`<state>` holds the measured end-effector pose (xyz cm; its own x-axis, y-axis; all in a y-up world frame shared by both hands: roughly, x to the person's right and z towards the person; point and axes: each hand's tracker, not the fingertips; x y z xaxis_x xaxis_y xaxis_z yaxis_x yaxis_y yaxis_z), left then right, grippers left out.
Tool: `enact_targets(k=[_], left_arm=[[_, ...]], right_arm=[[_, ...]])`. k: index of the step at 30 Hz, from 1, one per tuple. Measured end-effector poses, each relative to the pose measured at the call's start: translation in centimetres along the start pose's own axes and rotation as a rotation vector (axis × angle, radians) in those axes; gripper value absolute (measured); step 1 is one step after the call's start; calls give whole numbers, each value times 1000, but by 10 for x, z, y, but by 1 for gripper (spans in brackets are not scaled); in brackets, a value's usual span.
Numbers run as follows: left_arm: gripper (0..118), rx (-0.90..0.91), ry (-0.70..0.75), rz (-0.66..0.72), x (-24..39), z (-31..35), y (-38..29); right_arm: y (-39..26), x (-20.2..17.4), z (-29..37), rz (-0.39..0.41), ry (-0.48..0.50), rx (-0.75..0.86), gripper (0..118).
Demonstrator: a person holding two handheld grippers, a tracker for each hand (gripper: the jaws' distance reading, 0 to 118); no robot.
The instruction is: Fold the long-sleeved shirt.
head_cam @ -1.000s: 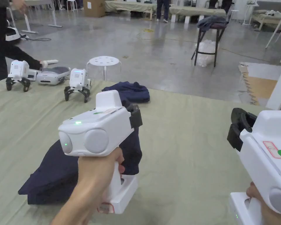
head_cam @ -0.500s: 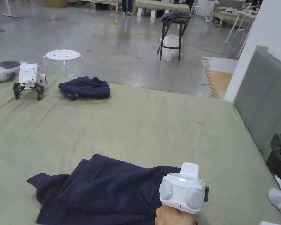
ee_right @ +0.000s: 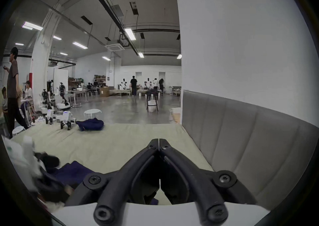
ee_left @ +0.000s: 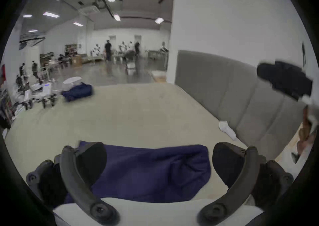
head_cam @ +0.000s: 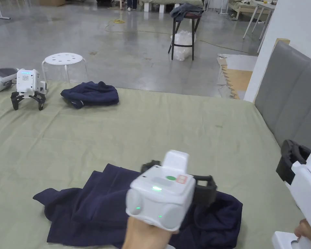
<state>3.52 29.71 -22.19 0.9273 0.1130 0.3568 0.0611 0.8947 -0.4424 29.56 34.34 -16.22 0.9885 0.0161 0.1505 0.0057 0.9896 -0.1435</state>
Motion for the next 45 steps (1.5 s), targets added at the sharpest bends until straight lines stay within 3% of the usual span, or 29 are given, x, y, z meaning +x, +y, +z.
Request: enact_targets(k=[4, 5, 6, 7, 8, 10, 14, 15, 18, 20, 24, 27, 28, 29, 30, 31, 32, 34, 37, 39, 40, 42, 43, 45], left_arm=[[102, 61, 182, 43, -72, 45, 3], [84, 89, 222, 47, -89, 54, 1], [49, 100, 256, 55, -103, 59, -1], [24, 93, 312, 53, -115, 61, -4], [14, 97, 355, 63, -128, 64, -8], [3, 96, 354, 60, -150, 69, -14], [3, 78, 363, 135, -174, 72, -21], [3, 85, 364, 127, -174, 75, -22], [3, 87, 360, 121, -178, 72, -22], [3, 75, 343, 129, -180, 69, -24], [3, 25, 326, 139, -184, 55, -37], [3, -27, 324, 167, -192, 43, -52], [3, -49, 328, 180, -195, 39, -58], [3, -70, 330, 196, -199, 34, -64], [3, -90, 325, 206, -203, 30, -70], [3, -106, 327, 225, -206, 28, -76], [3, -124, 332, 239, -210, 25, -81], [3, -156, 338, 259, -218, 21, -91], [6, -186, 338, 289, -228, 17, -101], [23, -225, 328, 340, -233, 11, -103], [42, -236, 335, 351, -234, 8, -104], [96, -299, 347, 333, -232, -2, -108], [108, -305, 353, 327, -230, -4, -109], [110, -313, 338, 323, -226, -10, -114]], right_arm=[[-7, -28, -1, 0, 63, 9, 0], [-11, -36, -1, -2, 83, -1, 0], [-14, -43, -2, -2, 102, -7, 0], [-19, -49, -1, 3, 112, -10, 0], [-24, -56, -1, 8, 122, -17, 0], [-34, -64, 0, 9, 140, -37, 0], [-49, -69, -1, 10, 153, -85, 0], [-51, -66, -1, 9, 150, -94, 12], [-64, -51, -6, 0, 141, -190, 118], [-82, -34, -14, -42, 177, -196, 118], [-138, -10, -31, -105, 63, -395, 118], [-186, -2, -53, -148, 31, -571, 114], [-199, 0, -59, -166, 41, -603, 104], [-211, 2, -64, -184, 59, -637, 81], [-217, 2, -67, -207, 70, -651, 32], [-222, 3, -70, -239, 85, -666, 6], [-227, 4, -73, -265, 117, -682, 6], [-228, 2, -73, -236, 79, -649, 5], [-224, 2, -72, -232, 112, -628, 5], [-221, 8, -72, -246, 113, -616, 5], [-220, 9, -73, -258, 116, -616, 5], [-218, 9, -73, -257, 113, -616, 5], [-217, 8, -72, -252, 113, -616, 5], [-217, 8, -73, -243, 115, -616, 5]])
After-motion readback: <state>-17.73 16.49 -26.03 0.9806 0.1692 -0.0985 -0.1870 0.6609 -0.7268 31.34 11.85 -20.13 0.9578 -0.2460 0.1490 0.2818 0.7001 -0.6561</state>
